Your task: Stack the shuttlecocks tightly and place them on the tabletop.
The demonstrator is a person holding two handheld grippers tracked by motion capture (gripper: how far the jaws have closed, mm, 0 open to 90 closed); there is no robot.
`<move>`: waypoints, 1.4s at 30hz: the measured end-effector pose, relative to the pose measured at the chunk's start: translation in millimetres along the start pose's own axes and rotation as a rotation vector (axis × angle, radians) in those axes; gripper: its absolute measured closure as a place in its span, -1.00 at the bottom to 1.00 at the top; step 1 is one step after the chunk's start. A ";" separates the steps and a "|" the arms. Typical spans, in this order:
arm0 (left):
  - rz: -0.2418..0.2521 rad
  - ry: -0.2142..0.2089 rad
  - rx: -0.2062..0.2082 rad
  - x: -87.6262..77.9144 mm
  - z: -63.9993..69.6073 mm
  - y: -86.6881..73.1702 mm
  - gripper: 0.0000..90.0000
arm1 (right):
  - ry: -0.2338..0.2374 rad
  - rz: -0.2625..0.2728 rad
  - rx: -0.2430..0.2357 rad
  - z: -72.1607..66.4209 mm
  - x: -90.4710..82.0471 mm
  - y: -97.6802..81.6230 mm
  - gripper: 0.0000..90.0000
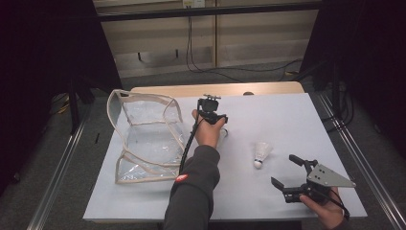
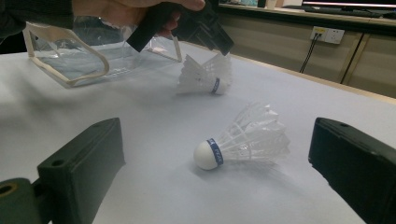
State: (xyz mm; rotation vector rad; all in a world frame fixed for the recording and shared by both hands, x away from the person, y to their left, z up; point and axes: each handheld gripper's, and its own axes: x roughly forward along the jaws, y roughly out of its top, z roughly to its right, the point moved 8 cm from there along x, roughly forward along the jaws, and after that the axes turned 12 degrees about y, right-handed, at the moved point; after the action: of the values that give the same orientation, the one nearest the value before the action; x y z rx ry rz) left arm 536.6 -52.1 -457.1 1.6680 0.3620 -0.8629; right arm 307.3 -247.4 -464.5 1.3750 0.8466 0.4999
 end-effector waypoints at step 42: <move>0.000 0.040 -0.051 -35.1 19.3 29.9 -0.52 | -0.011 -0.003 0.002 -0.2 0.5 -0.6 -0.94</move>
State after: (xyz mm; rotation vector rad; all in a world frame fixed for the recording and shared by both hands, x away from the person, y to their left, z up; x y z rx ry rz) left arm 525.4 -71.6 -412.5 1.6397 0.4086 -0.8150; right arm 307.3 -247.0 -465.2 1.3767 0.8403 0.4887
